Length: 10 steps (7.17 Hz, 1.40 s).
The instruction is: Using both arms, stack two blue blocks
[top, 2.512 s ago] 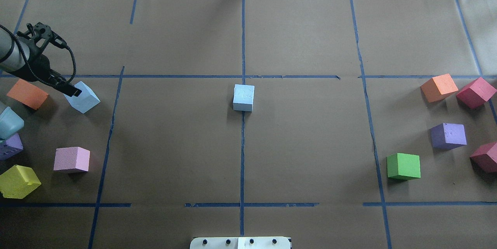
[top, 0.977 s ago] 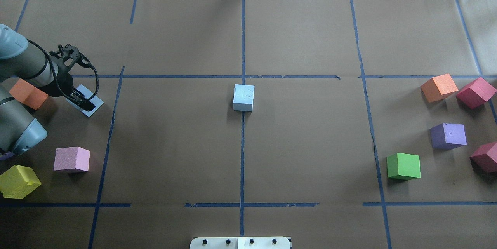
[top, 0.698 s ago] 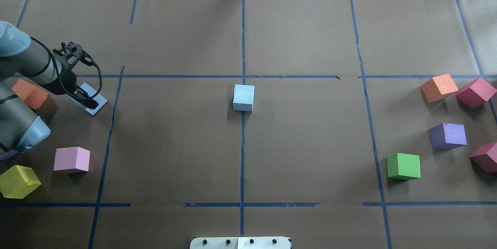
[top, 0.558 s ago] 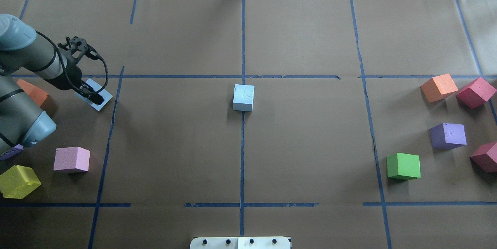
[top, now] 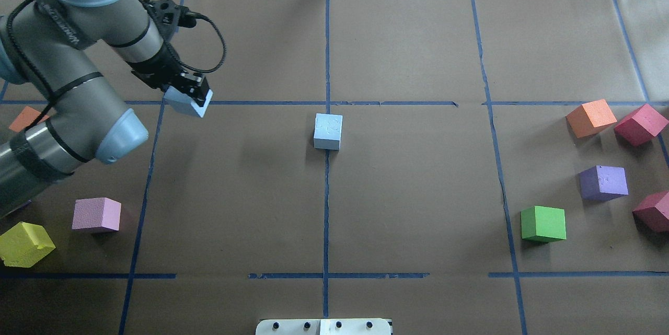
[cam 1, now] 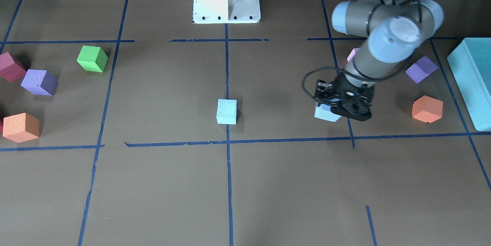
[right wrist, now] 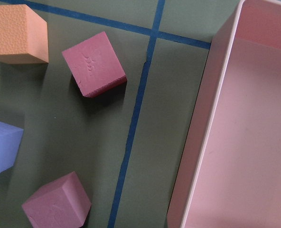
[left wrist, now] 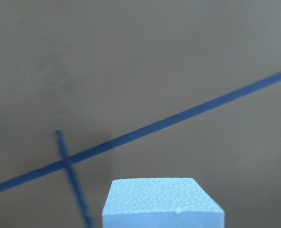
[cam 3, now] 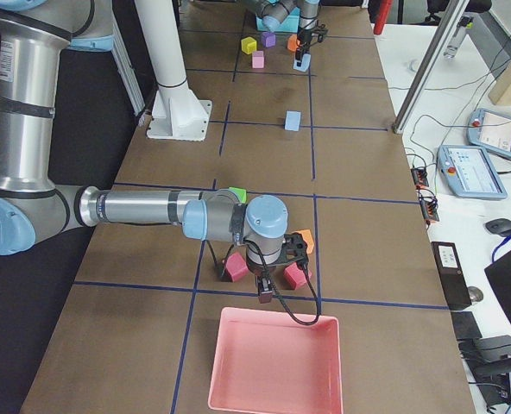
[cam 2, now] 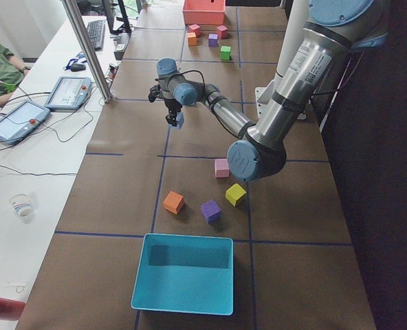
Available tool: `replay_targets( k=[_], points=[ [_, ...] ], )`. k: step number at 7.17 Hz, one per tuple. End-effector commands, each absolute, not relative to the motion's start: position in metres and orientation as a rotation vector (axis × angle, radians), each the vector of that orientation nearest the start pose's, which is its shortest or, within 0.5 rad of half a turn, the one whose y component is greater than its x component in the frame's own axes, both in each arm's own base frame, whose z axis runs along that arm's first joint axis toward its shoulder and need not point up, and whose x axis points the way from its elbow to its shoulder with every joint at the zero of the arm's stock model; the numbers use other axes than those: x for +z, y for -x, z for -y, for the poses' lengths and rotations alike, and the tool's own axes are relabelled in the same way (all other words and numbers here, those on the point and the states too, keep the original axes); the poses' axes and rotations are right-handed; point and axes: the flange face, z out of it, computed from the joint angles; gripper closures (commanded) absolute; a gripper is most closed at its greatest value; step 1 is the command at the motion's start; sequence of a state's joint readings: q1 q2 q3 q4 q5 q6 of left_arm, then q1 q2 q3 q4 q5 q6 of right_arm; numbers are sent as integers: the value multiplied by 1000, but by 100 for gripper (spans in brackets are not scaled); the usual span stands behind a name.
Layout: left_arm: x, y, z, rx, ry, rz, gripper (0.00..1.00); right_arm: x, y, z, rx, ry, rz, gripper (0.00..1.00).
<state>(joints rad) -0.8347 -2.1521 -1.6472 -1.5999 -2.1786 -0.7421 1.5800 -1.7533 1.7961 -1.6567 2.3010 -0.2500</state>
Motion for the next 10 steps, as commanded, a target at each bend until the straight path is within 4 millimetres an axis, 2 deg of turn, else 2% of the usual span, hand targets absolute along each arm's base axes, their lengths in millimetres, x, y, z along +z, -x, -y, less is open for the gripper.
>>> replay_targets(
  k=[1, 2, 3, 5, 6, 7, 10],
  points=[
    [181, -497, 511, 54, -69, -887, 39, 642, -71, 410, -214, -54, 729, 0],
    [147, -531, 518, 32, -56, -885, 39, 642, -71, 411, -215, -55, 731, 0],
    [130, -557, 523, 28, -56, -866, 38, 643, -71, 410, -214, -52, 731, 0],
    [132, -584, 504, 66, -65, -845, 36, 643, -71, 410, -214, -52, 731, 0],
    [126, -599, 506, 71, -52, -832, 34, 642, -71, 410, -213, -54, 731, 0],
    [123, -605, 503, 79, -52, -834, 33, 642, -71, 410, -214, -54, 731, 0],
    [122, -605, 506, 114, -67, -828, 30, 642, -71, 410, -214, -55, 731, 0]
  ],
)
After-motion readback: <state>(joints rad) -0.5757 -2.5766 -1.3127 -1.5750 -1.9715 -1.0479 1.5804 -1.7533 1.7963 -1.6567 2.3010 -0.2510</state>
